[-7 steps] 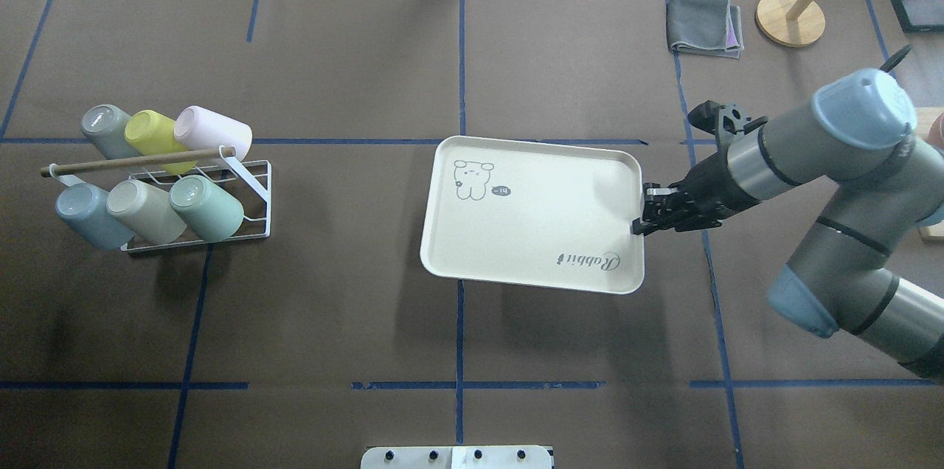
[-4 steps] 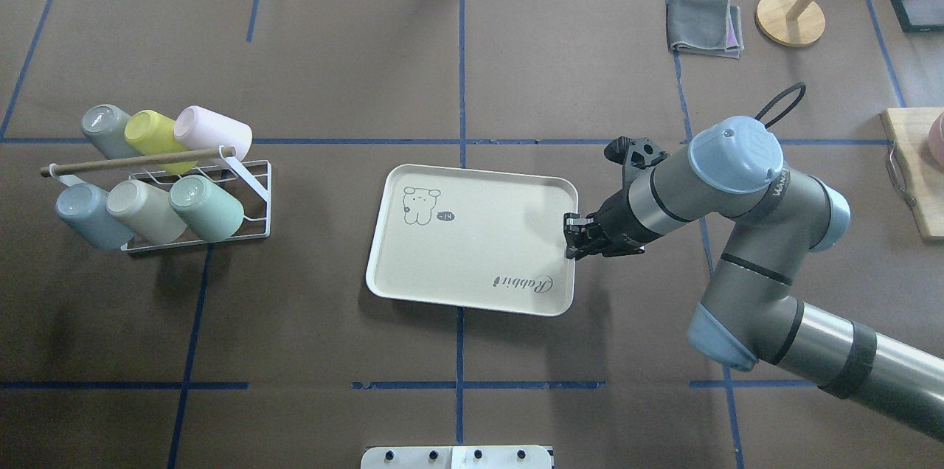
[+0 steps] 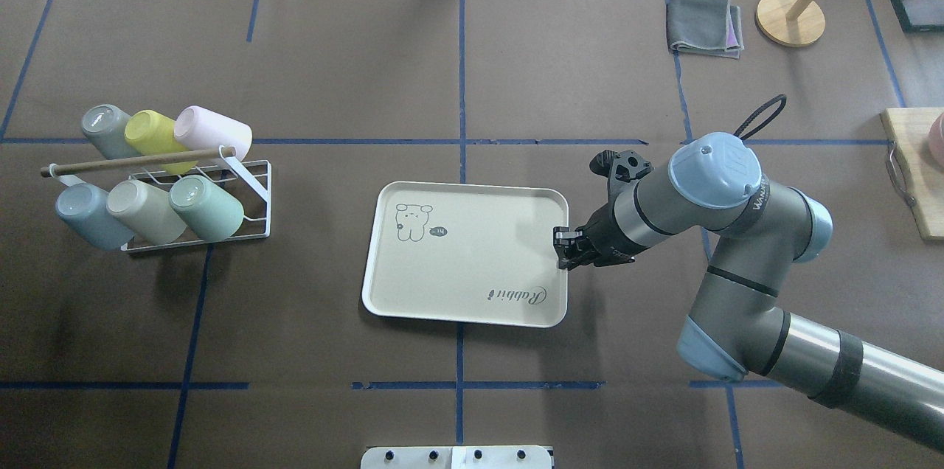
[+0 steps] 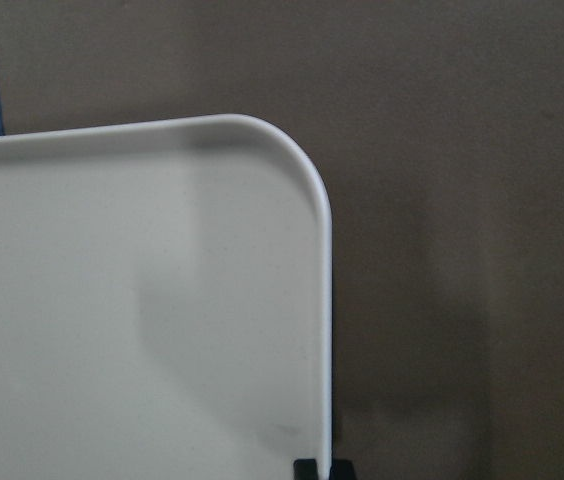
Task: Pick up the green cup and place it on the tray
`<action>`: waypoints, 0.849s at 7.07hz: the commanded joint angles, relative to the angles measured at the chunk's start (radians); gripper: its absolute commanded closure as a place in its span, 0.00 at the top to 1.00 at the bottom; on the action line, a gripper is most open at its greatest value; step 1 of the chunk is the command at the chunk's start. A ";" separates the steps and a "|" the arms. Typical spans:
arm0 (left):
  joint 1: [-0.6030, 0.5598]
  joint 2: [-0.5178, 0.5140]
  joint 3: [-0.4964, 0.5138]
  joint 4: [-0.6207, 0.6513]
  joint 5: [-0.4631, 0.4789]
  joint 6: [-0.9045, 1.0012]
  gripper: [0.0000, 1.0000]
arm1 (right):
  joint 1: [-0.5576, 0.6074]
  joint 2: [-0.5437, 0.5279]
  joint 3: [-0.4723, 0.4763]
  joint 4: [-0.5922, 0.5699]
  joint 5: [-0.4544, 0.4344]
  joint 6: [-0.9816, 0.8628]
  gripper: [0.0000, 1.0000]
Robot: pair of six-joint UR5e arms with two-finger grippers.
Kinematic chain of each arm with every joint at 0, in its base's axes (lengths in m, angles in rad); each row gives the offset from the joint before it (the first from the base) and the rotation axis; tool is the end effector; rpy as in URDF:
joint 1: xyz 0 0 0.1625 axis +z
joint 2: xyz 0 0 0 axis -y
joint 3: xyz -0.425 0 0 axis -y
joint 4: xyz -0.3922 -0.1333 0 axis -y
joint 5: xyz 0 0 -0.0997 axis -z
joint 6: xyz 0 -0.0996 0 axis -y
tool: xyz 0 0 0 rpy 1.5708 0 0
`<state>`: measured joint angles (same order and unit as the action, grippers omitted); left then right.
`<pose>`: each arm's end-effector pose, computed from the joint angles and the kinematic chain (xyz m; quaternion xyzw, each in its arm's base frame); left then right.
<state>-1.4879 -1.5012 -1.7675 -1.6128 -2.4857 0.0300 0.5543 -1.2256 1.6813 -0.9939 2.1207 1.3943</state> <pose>-0.0154 -0.4709 0.5798 0.0641 0.4419 0.0877 0.8904 -0.4844 -0.3954 0.3477 -0.0508 -0.5281 0.0255 0.8473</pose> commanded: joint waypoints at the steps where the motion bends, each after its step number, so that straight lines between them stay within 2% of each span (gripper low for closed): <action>1: 0.006 -0.001 0.000 -0.050 0.002 0.008 1.00 | 0.002 0.000 -0.003 0.000 -0.001 -0.090 0.02; 2: 0.020 -0.001 0.002 -0.061 0.008 0.011 1.00 | 0.001 0.000 -0.005 -0.002 -0.001 -0.104 0.03; 3: 0.026 -0.001 0.002 -0.062 0.010 0.011 1.00 | 0.001 0.001 -0.008 -0.003 -0.001 -0.101 0.19; 4: 0.035 -0.001 0.000 -0.062 0.010 0.011 1.00 | 0.006 0.001 -0.017 -0.002 -0.001 -0.095 0.63; 5: 0.038 -0.001 -0.001 -0.068 0.010 0.011 1.00 | 0.007 0.001 -0.015 -0.002 -0.013 -0.086 0.99; 6: 0.040 -0.002 -0.001 -0.134 0.011 0.011 1.00 | 0.022 -0.002 -0.008 0.000 -0.014 -0.086 1.00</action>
<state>-1.4517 -1.5023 -1.7678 -1.6950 -2.4756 0.0413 0.5641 -1.2249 1.6685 -0.9953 2.1113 1.3050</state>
